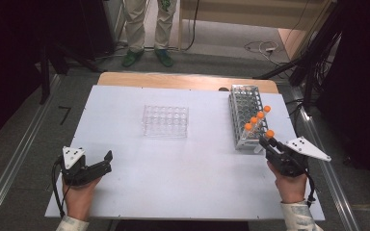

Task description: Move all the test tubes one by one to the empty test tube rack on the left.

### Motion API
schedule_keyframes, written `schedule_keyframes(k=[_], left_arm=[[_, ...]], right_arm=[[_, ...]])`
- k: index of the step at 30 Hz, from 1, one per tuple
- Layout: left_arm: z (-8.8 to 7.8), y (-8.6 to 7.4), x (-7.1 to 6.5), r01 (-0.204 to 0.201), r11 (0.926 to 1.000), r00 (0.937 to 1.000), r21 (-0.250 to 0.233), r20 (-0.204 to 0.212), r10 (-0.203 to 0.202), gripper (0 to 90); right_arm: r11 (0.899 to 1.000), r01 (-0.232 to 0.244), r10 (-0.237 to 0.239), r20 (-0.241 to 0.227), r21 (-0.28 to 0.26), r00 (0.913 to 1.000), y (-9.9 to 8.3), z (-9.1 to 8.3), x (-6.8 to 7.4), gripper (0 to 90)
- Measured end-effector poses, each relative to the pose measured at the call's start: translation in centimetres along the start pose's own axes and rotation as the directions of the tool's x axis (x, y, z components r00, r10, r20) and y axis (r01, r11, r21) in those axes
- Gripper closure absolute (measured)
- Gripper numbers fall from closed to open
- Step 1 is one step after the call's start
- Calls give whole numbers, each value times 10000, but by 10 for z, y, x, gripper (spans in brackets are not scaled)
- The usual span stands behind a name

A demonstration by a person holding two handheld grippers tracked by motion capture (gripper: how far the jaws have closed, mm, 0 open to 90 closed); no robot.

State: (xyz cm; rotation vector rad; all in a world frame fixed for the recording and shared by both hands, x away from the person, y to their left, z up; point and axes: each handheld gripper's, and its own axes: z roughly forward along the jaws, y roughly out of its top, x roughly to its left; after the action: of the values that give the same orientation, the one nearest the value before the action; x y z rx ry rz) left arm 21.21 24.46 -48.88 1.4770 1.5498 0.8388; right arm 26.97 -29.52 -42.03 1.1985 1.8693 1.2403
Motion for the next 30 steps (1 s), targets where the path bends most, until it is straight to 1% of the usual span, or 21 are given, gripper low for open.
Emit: schedule_keyframes(k=[1,2,3,5,6,7,8,10,11,12,13,14,15,16,22,24,26,29,30], left_arm=[[0,0,0,0,10000,10000,0,0,0,33],[0,0,0,-4,10000,10000,5,13,4,33],[0,1,-1,3,10000,10000,-19,76,-2,33],[0,1,-2,50,10000,9999,-4,124,-50,33],[1,2,-3,75,10000,9997,-2,217,-75,33],[1,2,-3,75,10000,9997,-2,217,-75,33],[2,4,-5,163,9999,9992,-22,357,-162,33],[2,5,-7,108,9999,9990,-34,436,-106,33],[2,5,-7,108,9999,9990,-34,436,-106,33],[3,8,-12,17,10000,9988,-70,488,-13,33],[3,8,-12,17,10000,9988,-70,488,-13,34],[4,9,-13,-7,10000,9985,-97,555,12,34],[5,10,-15,-33,9999,9982,-97,599,39,35],[6,11,-18,-49,9999,9979,-98,650,55,35],[9,14,-25,-180,9998,9962,-68,854,185,46],[10,15,-29,-281,9996,9948,-49,973,285,48],[11,16,-32,-273,9996,9941,-64,1053,278,48],[13,17,-36,-412,9991,9922,-18,1180,411,53],[13,17,-37,-404,9992,9917,-6,1219,401,53]], right_arm=[[10000,0,0,0,0,10000,0,0,0,717],[10000,21,-21,-66,45,10000,0,1,3,717],[9999,145,-143,-220,94,9997,-1,4,10,717],[9995,290,-284,-400,156,9988,-2,7,17,717],[9992,352,-343,-480,173,9983,-2,8,20,717],[9992,352,-343,-480,173,9983,-2,8,20,717],[9990,400,-383,-702,223,9968,-2,11,27,717],[9987,458,-435,-901,237,9950,-2,14,33,717],[9985,484,-457,-981,250,9941,-2,15,36,717],[9985,489,-459,-1117,244,9927,-1,17,39,717],[9985,489,-453,-1247,261,9912,-1,19,43,717],[9985,489,-453,-1247,261,9912,-1,19,43,717],[9974,632,-580,-1394,333,9885,-1,24,50,717],[9969,711,-654,-1492,334,9866,-1,26,53,717],[9947,961,-879,-1820,369,9794,0,38,70,717],[9941,1008,-917,-1879,396,9779,0,42,74,717],[9930,1102,-1001,-1942,419,9758,-1,46,78,717],[9919,1178,-1056,-2035,484,9734,-1,51,82,717],[9918,1172,-1043,-2058,512,9730,-2,53,83,717]])
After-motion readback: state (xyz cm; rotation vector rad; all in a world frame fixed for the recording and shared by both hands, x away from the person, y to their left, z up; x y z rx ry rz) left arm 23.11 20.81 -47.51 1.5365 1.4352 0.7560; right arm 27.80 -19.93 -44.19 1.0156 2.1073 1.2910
